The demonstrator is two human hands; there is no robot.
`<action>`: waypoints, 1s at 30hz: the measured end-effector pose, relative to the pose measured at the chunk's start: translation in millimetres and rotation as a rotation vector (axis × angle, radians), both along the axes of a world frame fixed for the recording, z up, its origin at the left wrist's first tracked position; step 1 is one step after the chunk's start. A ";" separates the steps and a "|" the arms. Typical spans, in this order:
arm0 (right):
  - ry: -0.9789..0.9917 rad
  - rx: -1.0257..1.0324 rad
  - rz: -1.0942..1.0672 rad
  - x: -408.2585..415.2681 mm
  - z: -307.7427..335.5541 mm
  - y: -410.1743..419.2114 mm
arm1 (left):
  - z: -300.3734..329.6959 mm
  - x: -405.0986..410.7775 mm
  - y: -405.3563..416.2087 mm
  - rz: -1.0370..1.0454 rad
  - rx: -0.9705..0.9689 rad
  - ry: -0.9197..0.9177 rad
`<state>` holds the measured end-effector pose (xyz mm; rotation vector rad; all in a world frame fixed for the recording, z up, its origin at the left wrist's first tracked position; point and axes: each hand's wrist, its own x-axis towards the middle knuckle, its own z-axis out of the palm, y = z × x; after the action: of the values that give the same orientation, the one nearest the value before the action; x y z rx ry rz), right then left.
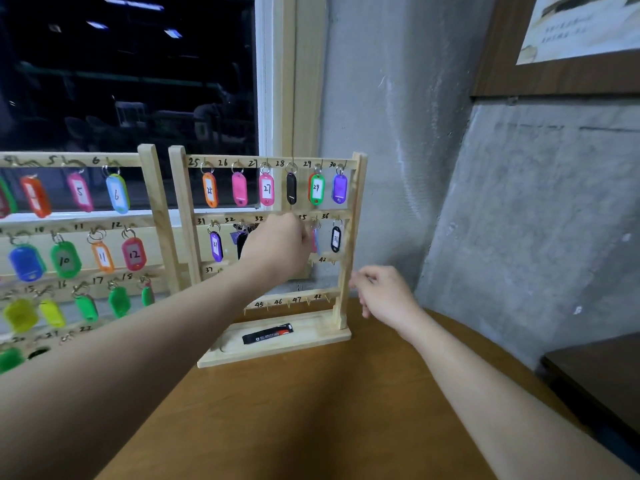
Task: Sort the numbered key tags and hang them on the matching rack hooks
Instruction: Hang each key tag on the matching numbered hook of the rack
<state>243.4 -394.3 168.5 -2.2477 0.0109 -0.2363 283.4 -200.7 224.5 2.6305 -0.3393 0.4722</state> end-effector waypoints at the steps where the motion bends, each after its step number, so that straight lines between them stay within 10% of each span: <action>1: 0.013 0.014 -0.005 -10.3 -4.0 -3.1 | -3.1 -4.2 0.7 -0.002 0.002 0.017; 18: 0.437 -0.204 -0.079 -249.9 -73.9 -58.6 | -161.5 -194.8 -41.2 -0.623 0.027 0.578; 30: 0.363 -0.458 -0.288 -313.3 -100.8 -85.7 | -204.3 -242.6 -50.0 -0.527 -0.111 0.567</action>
<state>-69.9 -480.0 67.7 -2.7140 0.5238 0.0268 40.8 -250.7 20.1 2.3074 -0.7501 -0.4052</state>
